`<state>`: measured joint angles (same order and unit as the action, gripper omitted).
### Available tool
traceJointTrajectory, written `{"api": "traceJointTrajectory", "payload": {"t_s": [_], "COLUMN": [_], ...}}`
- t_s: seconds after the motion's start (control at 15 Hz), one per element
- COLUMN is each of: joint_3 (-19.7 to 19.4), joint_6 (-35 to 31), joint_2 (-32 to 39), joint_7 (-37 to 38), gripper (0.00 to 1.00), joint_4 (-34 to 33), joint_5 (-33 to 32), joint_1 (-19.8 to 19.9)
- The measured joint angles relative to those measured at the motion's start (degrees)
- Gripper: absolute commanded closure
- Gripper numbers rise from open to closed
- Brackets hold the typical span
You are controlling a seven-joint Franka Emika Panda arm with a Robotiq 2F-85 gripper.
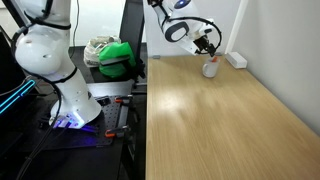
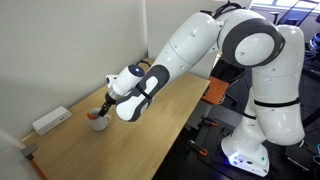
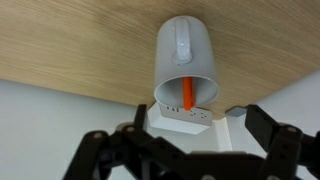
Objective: Remove the marker from the mug cup
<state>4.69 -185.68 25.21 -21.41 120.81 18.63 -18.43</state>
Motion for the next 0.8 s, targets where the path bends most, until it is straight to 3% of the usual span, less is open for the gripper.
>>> {"api": "traceJointTrajectory", "payload": {"t_s": [0.47, 0.6, 0.8], "joint_3": [-5.9, -6.1, -5.2], "joint_6": [1.6, 3.0, 5.0], "joint_2": [1.5, 1.8, 2.3], "joint_7": [3.2, 3.8, 11.0], "gripper": [0.00, 0.00, 0.00], "joint_4": [-2.2, -3.1, -4.4], "joint_5": [0.1, 0.1, -7.6], "joint_1": [-6.7, -7.1, -5.4]}}
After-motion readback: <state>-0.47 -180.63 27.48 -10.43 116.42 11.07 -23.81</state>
